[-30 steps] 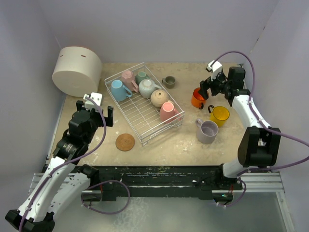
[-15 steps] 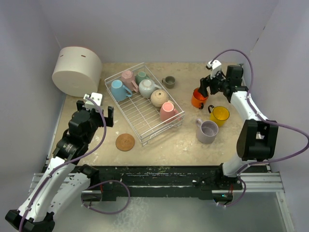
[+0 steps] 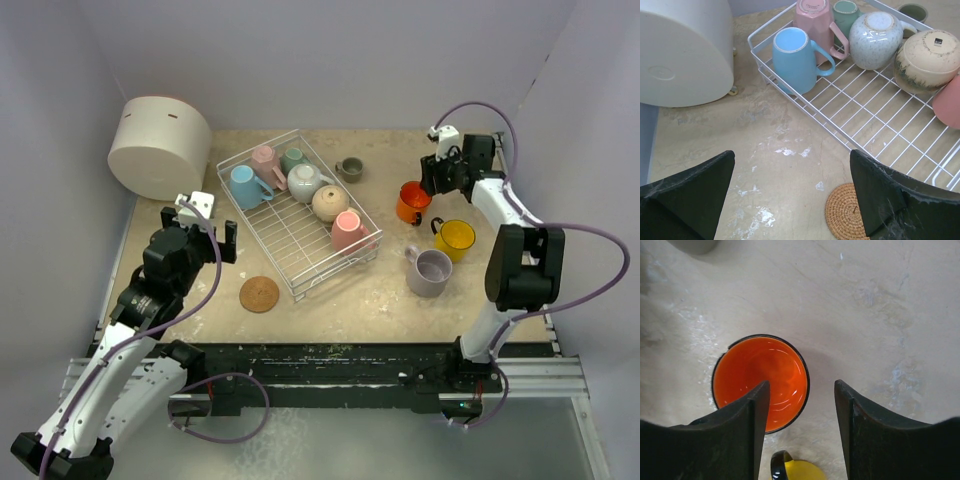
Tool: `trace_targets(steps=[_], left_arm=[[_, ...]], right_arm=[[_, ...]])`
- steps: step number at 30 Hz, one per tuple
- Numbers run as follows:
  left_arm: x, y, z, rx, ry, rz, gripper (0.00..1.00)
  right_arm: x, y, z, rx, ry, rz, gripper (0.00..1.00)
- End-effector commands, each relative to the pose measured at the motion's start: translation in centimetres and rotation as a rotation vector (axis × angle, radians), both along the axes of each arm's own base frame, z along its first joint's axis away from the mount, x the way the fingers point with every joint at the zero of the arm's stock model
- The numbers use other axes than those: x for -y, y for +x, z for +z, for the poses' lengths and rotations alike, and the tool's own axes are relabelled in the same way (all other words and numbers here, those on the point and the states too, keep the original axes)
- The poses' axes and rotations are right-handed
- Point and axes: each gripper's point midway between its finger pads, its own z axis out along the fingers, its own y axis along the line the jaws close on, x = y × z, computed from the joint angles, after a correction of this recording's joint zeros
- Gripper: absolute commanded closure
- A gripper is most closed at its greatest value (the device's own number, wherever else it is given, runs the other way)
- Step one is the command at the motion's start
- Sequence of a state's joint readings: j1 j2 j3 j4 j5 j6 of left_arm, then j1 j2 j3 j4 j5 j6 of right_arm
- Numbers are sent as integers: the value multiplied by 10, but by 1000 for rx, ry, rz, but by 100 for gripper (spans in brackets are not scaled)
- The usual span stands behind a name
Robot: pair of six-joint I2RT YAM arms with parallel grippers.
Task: Load the cups into the dish rack
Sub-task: Pick up the cup at the center of the board.
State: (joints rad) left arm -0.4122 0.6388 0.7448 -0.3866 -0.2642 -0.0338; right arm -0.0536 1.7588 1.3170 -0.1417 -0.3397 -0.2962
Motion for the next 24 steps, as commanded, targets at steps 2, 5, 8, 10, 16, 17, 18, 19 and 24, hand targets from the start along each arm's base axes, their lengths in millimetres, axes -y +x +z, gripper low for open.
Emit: trace_targets(steps=[2,5,8,10,16,17,18,19,24], left_arm=[[4,1,28,66,-46,-14,1],[4,2,27,63,-46,-18,1],[5,2,28,64,-48,-21,1],[6,2,28,64,-49,-27,1],[8,1,29,67,-55,-39,1],[8,1,29,66,-55,-39,1],[8,1,29,66,-54,-39,1],[8,1,29,67,-55,-39,1],[10,1,29,66,-58,-46,1]], right_arm=[[14,11,-7,-36,-32,-60,50],[14,15,-15,-58,-25,-66,55],[14,17,-26,-79,-29,-68,59],[16,19,-31,-88,-35,-73,65],[17,20,-40,-107,-38,-81,76],[18,20,-43,-112,-41,-83,81],[19,20,-44,-115,-44,-86,87],[20,20,-44,-114,-49,-91,93],[21,18,-26,-76,-53,-95,100]])
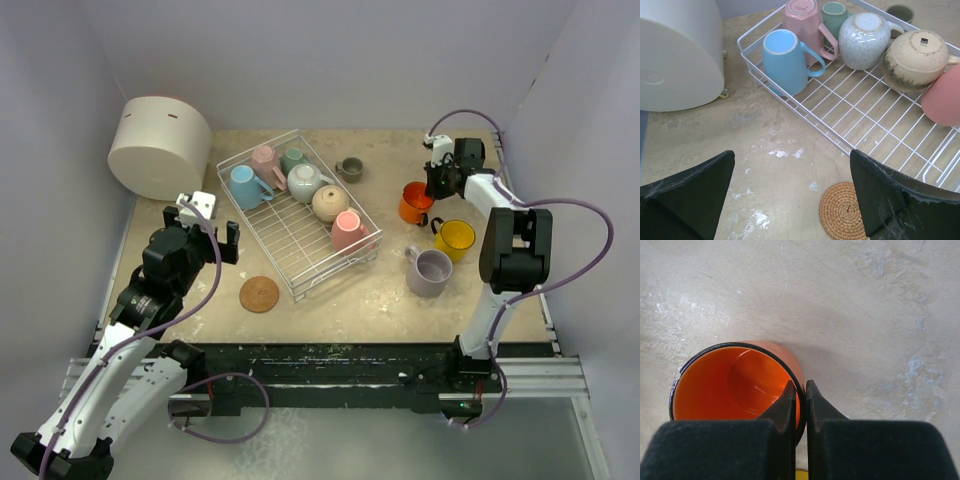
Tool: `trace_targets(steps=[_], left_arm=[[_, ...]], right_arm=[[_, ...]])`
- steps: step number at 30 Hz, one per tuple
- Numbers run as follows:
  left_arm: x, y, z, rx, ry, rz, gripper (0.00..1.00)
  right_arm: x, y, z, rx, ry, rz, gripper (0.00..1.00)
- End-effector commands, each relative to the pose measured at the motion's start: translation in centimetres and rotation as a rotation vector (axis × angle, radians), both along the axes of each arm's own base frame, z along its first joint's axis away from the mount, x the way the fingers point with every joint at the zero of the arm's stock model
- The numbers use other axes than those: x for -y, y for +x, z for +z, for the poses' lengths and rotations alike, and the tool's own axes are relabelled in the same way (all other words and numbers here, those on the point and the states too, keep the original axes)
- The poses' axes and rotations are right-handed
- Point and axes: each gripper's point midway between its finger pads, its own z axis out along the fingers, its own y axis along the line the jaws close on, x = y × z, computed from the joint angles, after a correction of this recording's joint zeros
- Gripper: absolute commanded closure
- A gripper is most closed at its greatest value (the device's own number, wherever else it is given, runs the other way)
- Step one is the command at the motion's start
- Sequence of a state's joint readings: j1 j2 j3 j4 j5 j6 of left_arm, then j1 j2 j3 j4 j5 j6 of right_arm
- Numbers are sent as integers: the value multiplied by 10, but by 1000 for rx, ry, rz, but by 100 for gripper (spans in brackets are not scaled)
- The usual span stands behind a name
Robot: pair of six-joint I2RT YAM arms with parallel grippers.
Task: Load the cups into the dish rack
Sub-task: Pick up the cup at the center of the board.
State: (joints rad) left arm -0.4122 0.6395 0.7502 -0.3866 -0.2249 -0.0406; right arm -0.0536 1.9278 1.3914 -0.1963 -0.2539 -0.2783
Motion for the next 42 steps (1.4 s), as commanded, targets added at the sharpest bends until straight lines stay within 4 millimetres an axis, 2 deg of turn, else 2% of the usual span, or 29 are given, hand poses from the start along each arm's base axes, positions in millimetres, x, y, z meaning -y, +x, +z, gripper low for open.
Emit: trace_targets(steps=[1,7,12,15,20,23,26,29,32,36,39,42], left_arm=[[3,2,27,66,-41,-11,1],[5,1,29,69,-50,-27,1],[9,-3,36,84,-70,-48,1],[14,-7,47,112,-123,-70,1],[48,-31,75,122,-365,-228,1],[75,-49,89,90,-555,-357,1],[104,-64,99,42,-746,-509,1],[125,-73,109,-10,-909,-629,1],[136,-77,124,-24,-1011,-721,1],[147,-85,143,16,-1100,-810,1],[161,-88,145,28,-1097,-837,1],[181,-93,138,1,-1089,-869,1]], right_arm=[[6,10,40,96,-16,-19,100],[5,5,85,227,10,-11,100],[-3,-4,133,357,50,11,100],[-10,-14,163,429,80,32,100],[-25,-40,218,568,147,74,100],[-43,-60,248,635,226,139,100],[-64,-82,270,668,320,218,100],[-83,-101,283,680,421,300,100],[-100,-118,290,662,536,370,100],[-117,-131,287,588,682,435,100],[-123,-134,285,561,743,460,100],[-125,-134,282,548,754,469,100]])
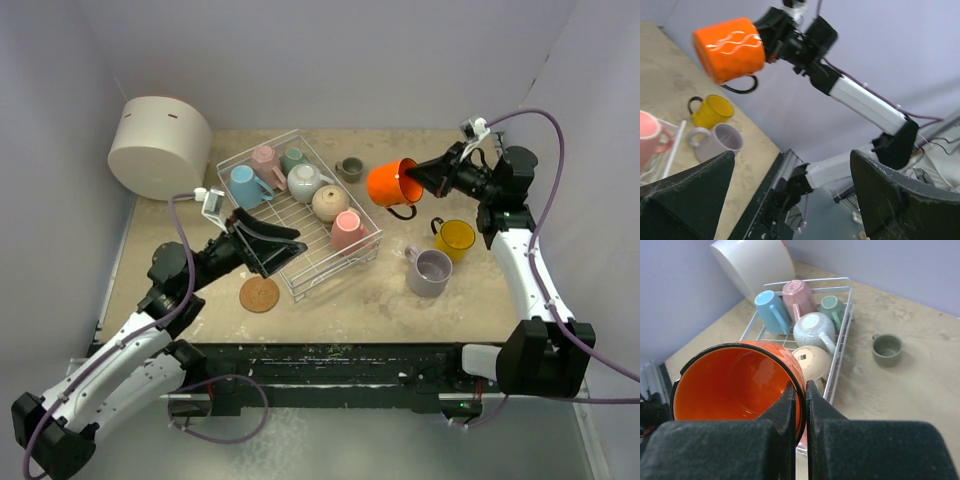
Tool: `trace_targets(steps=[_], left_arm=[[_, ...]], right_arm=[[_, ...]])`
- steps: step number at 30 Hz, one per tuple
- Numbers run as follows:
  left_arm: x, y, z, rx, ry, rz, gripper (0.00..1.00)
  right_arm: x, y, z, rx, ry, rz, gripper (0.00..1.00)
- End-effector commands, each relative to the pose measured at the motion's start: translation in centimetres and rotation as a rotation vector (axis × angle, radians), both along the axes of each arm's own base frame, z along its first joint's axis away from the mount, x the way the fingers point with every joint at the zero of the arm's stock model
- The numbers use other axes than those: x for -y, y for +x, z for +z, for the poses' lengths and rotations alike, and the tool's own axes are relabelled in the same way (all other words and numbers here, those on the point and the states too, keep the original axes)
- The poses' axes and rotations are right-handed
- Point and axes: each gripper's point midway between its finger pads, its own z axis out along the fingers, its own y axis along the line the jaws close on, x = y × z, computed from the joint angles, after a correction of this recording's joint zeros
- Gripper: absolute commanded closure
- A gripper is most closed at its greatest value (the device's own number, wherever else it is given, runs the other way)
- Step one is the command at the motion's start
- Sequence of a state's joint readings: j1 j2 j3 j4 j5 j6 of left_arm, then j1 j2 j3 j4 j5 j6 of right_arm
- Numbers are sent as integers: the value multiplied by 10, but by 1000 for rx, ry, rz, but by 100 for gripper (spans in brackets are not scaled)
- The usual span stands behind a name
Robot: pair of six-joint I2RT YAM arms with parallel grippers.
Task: Load the cups into the dish rack
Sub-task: Pick up the cup at the center of the board, then turn the cup upside down in the dish rack.
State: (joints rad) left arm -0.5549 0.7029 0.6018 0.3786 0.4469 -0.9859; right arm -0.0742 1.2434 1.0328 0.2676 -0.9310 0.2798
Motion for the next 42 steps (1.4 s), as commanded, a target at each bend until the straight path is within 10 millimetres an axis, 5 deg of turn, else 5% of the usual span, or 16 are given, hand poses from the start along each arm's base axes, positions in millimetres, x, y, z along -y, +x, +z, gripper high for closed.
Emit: trace_targets(steps=[1,10,33,42], left_arm=[[17,-15,31,103,-100,-59,1],[26,-2,1,48,-121,-51,1],[81,-3,-3,-44,-201,-122,0],[116,23,-16,-103,-212,-43,1]], right_arm=[[-10,-12,38,100,59,91,100],[-9,-9,27,88,43,109,100],[-16,-15,22,-16,216,141,100],[-19,-21,28,-62,363,151,100]])
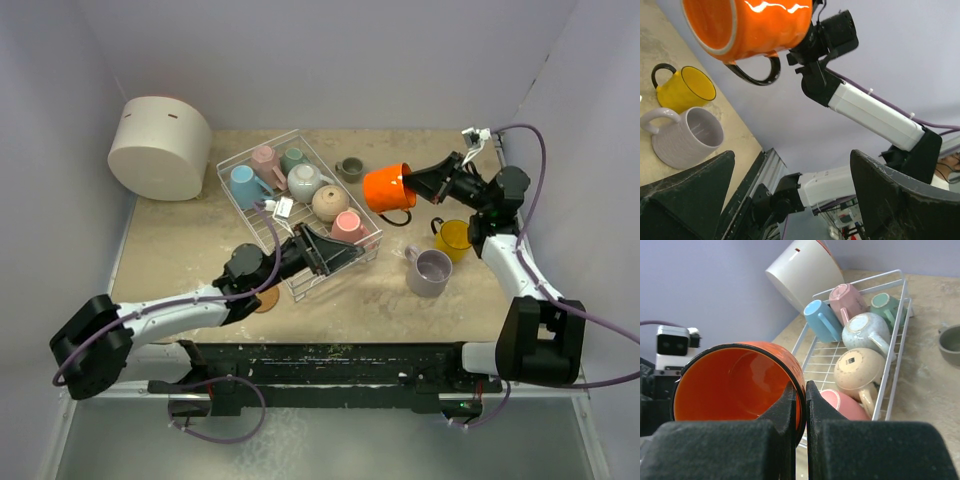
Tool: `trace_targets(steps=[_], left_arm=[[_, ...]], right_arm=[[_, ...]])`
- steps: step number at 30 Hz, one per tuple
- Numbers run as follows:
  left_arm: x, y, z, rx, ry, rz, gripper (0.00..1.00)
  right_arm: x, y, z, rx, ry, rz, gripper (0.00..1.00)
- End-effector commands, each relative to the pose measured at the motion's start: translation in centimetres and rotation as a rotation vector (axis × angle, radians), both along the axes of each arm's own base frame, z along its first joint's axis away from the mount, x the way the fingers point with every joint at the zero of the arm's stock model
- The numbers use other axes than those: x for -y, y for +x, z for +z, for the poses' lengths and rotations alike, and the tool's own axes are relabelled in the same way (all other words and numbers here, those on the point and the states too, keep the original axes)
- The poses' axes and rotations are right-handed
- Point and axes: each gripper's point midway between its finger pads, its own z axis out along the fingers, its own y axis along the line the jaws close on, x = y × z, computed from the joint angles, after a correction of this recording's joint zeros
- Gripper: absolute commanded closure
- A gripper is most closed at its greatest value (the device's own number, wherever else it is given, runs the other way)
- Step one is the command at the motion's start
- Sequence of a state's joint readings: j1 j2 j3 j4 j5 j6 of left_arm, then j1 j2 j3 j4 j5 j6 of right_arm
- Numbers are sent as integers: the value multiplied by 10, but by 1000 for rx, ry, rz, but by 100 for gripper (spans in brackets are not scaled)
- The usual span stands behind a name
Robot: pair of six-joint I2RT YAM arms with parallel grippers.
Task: Load the cups into the dish rack
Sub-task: Turn the cup upside down in the dish rack.
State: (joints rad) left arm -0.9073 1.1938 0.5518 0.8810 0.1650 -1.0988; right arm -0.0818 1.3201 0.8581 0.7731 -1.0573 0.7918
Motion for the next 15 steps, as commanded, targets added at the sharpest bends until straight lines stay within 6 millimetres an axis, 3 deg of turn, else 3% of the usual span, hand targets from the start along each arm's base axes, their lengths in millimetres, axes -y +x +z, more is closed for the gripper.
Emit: trace_targets(steps=[1,10,15], left_arm=[[11,20,45,54,-141,80,1],[65,42,42,15,-195,54,9],[80,50,40,-39,-276,25,19]], right_arm=[[0,-9,40,88,101,-6,100],[0,-22,54,111,191,-23,100],[-1,-27,58,122,200,-10,100]])
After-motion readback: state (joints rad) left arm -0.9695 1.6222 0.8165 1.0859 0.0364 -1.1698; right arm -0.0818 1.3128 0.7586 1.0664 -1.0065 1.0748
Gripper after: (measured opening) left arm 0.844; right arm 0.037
